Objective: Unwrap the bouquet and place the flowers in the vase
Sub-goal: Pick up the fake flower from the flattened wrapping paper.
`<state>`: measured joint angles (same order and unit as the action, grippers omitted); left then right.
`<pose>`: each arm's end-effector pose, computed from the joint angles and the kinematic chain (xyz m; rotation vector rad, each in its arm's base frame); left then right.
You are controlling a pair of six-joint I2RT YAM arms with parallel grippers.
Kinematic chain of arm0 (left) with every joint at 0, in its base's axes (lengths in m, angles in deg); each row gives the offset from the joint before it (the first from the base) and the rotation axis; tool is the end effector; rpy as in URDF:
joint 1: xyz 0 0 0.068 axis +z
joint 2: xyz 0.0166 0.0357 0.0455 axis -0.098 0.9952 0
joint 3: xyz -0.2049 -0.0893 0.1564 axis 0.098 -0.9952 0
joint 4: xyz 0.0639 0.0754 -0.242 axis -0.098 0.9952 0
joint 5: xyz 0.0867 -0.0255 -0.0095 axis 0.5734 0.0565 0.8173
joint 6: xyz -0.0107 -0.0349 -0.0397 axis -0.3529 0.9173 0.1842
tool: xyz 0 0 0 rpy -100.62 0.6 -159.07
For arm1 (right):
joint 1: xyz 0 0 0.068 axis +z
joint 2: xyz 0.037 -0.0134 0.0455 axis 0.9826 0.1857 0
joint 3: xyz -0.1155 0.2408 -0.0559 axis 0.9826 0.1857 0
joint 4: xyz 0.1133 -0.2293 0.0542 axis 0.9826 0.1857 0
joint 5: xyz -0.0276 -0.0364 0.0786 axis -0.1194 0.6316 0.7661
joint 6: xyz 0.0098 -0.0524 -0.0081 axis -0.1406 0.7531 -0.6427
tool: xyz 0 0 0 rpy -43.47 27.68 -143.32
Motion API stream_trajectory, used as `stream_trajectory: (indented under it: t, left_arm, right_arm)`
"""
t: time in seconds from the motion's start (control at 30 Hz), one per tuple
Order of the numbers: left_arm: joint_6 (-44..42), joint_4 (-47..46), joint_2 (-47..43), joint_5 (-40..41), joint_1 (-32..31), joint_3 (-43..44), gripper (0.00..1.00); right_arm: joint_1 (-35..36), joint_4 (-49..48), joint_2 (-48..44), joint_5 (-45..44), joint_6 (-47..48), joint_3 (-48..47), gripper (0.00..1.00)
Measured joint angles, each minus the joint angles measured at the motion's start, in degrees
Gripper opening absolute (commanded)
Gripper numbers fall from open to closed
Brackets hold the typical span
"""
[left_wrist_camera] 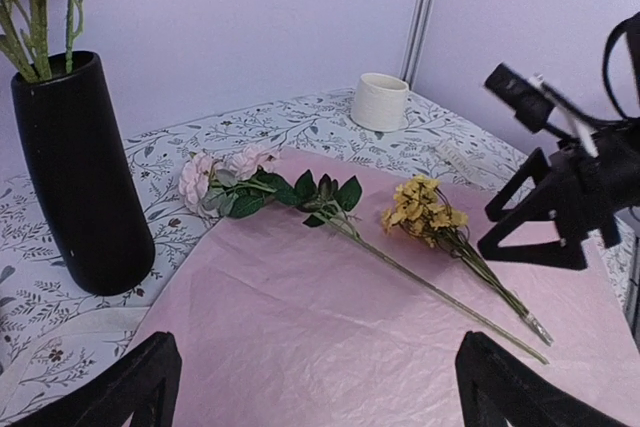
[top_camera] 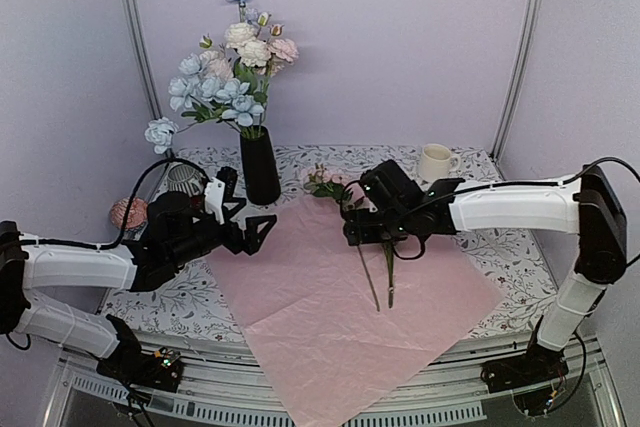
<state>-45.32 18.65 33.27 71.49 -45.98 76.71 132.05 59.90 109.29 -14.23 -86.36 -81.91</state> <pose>0.1934 -0.1642 0.2142 0.4636 1.7357 -0.6388 0.2309 0.2890 0.2307 -0.2831 2.3879 0.4225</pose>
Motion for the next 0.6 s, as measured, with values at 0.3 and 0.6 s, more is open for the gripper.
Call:
stream_trajectory:
  t: [0.3, 0.6]
  left_arm:
    - [-0.7, -0.1, 0.0, -2.4, -0.5, 0.0, 0.98]
    - [-0.9, 0.0, 0.0, -2.7, -1.1, 0.0, 0.97]
  right_arm:
    - [0.0, 12.7, 12.9, 0.8, -2.0, -9.7, 0.55]
    - [-0.3, 16.5, 18.4, 2.0, -3.6, -12.0, 0.37]
